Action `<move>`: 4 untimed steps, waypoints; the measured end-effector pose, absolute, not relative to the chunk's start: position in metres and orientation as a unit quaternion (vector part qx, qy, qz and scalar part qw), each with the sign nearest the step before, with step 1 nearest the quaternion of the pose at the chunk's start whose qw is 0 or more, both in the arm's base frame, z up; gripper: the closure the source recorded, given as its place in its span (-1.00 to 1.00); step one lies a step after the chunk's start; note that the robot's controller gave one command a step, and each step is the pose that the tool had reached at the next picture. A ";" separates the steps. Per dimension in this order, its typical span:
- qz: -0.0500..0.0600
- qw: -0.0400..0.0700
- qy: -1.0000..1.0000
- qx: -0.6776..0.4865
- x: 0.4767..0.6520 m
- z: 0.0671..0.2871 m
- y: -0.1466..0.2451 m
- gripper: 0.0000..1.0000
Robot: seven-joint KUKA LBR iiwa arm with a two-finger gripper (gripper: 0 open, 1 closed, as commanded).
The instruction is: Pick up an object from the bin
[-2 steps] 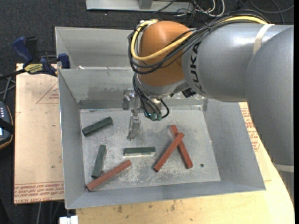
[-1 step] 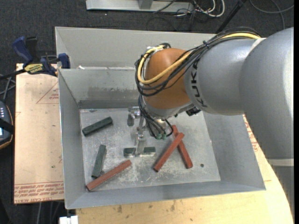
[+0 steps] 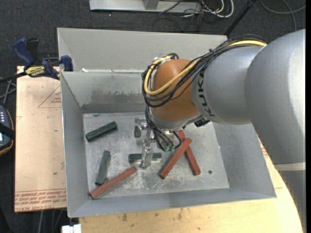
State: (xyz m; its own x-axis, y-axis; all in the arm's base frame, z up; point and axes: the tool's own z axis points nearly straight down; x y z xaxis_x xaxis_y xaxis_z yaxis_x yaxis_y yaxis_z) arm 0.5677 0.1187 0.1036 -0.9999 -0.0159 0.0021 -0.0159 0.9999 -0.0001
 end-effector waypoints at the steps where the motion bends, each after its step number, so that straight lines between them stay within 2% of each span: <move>1: 0.000 0.004 -0.999 0.033 0.569 0.091 0.118 -1.00; 2: 0.000 0.000 -0.988 0.155 0.585 0.111 0.102 -1.00; 3: -0.001 0.000 -0.989 0.150 0.535 0.071 0.101 1.00; 4: -0.001 0.000 -0.989 0.150 0.535 0.071 0.101 1.00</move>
Offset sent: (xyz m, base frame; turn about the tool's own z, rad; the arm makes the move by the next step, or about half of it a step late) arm 0.0204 -0.0121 0.0156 -0.3235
